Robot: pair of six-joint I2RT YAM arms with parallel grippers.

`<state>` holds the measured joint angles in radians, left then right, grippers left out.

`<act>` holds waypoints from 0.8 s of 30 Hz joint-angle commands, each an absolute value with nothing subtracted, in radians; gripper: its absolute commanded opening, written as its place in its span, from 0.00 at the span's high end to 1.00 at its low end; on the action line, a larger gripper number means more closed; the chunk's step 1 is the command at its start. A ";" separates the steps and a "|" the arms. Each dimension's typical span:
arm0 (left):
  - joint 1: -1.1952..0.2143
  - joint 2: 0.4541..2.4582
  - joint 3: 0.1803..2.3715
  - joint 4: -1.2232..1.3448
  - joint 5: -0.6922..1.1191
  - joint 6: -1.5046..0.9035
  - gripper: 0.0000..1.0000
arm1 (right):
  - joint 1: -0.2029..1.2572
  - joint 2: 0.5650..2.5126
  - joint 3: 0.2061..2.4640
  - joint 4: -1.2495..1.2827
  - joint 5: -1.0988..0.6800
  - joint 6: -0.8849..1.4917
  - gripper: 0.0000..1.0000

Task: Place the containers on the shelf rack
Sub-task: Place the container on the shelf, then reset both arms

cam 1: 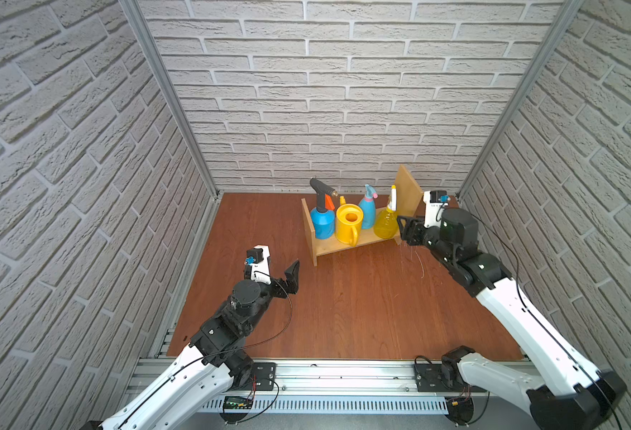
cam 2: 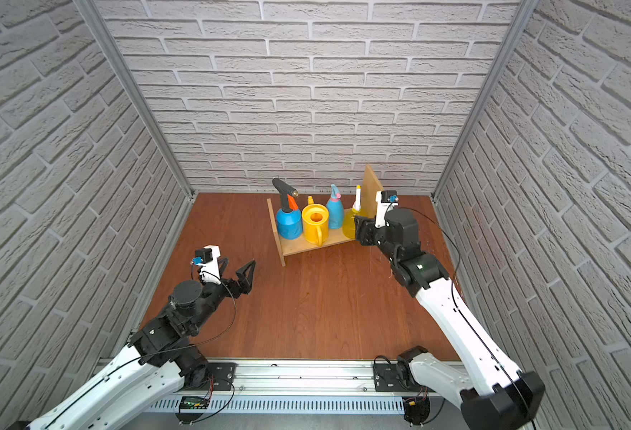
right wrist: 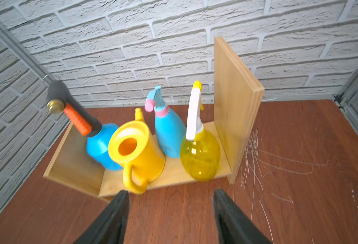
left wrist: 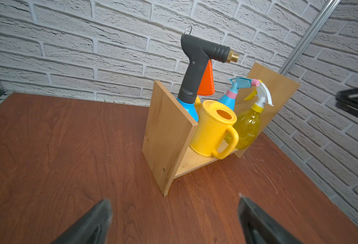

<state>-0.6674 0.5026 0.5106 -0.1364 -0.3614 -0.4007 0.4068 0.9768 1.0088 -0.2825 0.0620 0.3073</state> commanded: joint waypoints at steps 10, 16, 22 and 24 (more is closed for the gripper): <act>-0.652 0.599 0.537 -0.113 -0.436 -0.379 0.02 | 0.399 0.463 0.576 -0.349 0.381 0.375 0.00; -0.644 0.695 0.577 -0.110 -0.459 -0.382 0.02 | 0.348 0.460 0.458 -0.226 0.548 0.367 0.03; -0.630 0.759 0.575 -0.083 -0.534 -0.334 0.02 | 0.156 0.540 0.355 -0.051 0.498 0.347 0.03; -0.617 0.790 0.576 -0.064 -0.539 -0.308 0.02 | 0.070 0.597 0.342 -0.017 0.433 0.341 0.03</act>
